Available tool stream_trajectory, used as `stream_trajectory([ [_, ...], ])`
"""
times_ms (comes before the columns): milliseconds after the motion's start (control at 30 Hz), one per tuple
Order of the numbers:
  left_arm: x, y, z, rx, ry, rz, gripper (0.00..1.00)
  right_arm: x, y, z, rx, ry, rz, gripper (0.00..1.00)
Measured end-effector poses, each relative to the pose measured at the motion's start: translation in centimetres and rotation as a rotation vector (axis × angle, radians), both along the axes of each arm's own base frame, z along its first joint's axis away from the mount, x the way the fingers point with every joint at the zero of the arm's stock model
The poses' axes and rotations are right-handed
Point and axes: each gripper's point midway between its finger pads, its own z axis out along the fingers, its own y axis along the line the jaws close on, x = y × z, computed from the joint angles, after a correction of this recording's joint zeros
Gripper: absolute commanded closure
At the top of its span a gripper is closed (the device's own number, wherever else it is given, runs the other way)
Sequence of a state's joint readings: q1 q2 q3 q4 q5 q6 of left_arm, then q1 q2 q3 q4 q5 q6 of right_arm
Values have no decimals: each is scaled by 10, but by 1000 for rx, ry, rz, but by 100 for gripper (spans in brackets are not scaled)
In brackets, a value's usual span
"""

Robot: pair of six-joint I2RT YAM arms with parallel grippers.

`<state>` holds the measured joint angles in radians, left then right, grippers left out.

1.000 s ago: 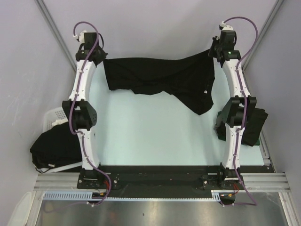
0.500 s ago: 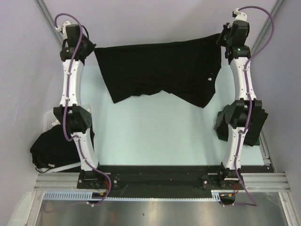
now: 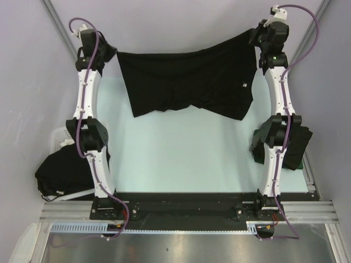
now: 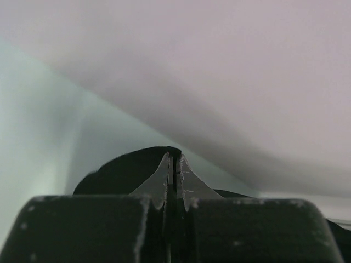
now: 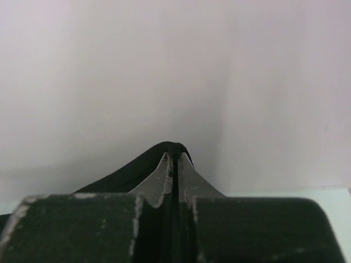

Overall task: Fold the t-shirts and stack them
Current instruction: Flatten out the tshirt

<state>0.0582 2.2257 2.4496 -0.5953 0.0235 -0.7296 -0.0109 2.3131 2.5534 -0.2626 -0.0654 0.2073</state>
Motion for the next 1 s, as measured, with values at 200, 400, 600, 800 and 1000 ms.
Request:
stream_trajectory([
  [200,-44,-5,150,61,-338,-13,100,-25,9,80,-22,-173,30,100],
  [400,-124,-5,273,120,-607,-2,100,-75,4,168,-33,-346,25,100],
  [600,-135,-4,301,119,-708,-4,100,-99,-6,214,-30,-473,19,100],
  [800,-83,-9,259,111,-660,-15,100,-96,8,226,-47,-561,37,100],
  [1000,-77,-4,277,111,-750,53,100,-109,12,255,-59,-693,33,100],
])
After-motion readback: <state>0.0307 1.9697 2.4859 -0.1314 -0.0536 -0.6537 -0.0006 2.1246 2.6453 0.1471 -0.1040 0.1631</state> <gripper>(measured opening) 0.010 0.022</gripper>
